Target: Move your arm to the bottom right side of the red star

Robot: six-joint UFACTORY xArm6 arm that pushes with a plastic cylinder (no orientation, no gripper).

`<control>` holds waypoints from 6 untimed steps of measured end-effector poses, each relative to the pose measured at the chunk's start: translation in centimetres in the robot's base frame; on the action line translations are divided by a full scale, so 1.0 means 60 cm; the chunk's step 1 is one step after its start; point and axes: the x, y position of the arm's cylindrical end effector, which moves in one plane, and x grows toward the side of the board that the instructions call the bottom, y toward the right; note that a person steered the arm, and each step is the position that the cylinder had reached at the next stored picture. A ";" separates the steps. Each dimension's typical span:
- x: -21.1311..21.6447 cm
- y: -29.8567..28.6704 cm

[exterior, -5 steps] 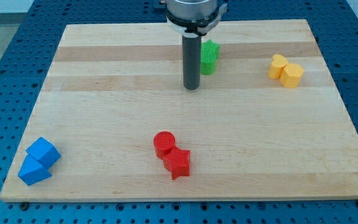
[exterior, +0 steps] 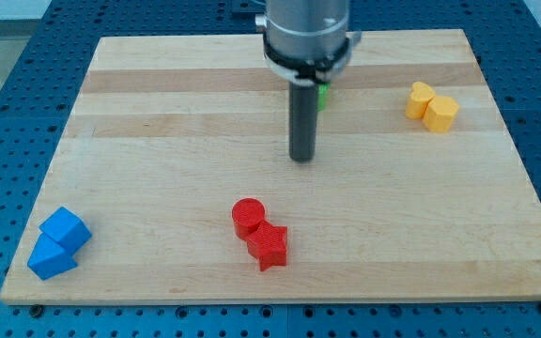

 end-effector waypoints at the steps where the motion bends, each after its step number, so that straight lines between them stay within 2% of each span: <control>1: 0.155 0.013; 2: 0.157 0.014; 3: 0.249 -0.002; 6: 0.249 -0.016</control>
